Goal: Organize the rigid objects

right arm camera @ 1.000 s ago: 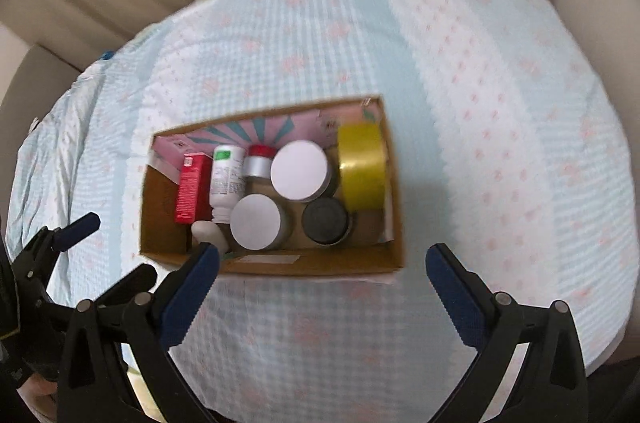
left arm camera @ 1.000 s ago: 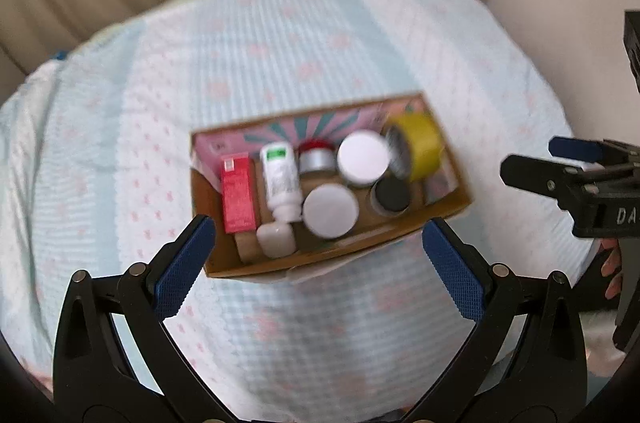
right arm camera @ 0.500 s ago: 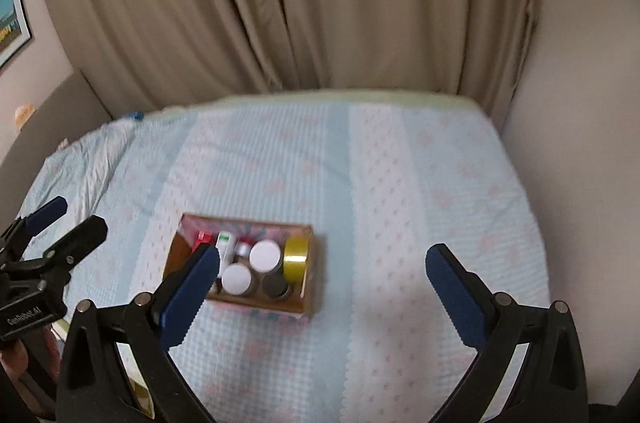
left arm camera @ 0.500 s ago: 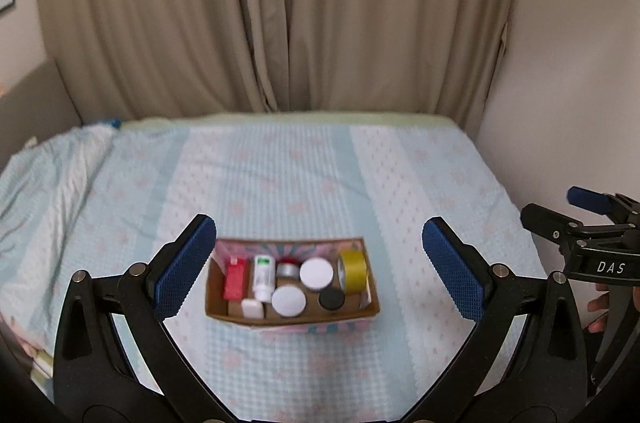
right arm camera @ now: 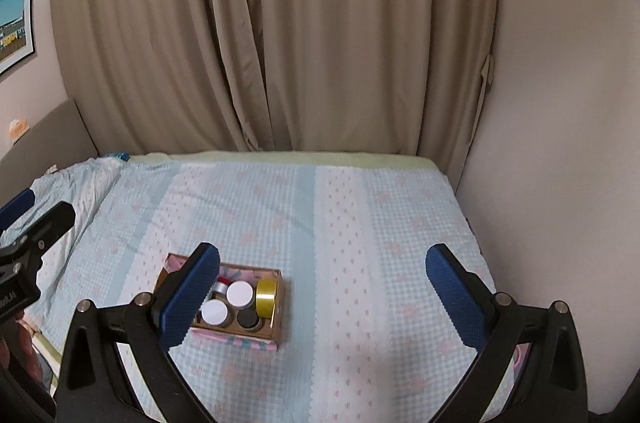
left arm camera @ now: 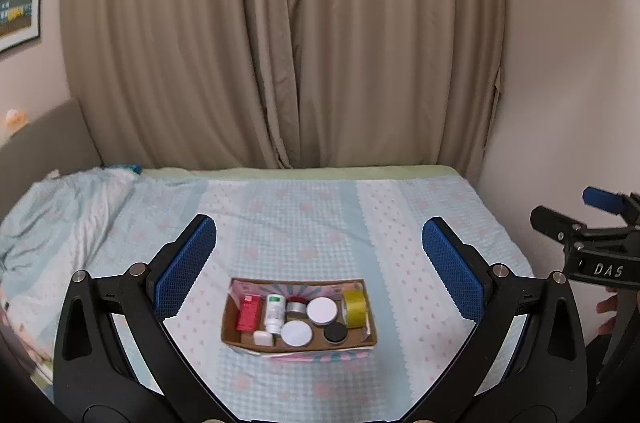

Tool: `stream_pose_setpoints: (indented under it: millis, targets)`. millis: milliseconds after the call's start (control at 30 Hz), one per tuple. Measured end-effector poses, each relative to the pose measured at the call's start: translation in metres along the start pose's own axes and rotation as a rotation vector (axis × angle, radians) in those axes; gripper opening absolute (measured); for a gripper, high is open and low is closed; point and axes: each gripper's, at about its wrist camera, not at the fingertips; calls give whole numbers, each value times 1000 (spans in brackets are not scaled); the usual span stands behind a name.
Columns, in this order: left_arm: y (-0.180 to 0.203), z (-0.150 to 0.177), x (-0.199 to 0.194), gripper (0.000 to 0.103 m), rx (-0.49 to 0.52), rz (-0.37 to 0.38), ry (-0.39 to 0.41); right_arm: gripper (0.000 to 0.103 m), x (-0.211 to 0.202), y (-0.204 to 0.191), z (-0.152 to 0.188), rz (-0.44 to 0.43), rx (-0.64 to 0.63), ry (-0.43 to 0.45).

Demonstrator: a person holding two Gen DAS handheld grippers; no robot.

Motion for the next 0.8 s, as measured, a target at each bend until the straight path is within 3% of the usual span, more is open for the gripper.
stream_pose_setpoints:
  millis: [800]
  targets:
    - [-8,8,-1,103,14,-23,8,103,-1,-2,0,-10,8,21]
Point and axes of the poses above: each gripper's, at about its wrist camera, not at the fingertips, and x roughly the way its jaws point, y to its right, z to its underside, and after that the axes turned 14 degrees about x, right-handed
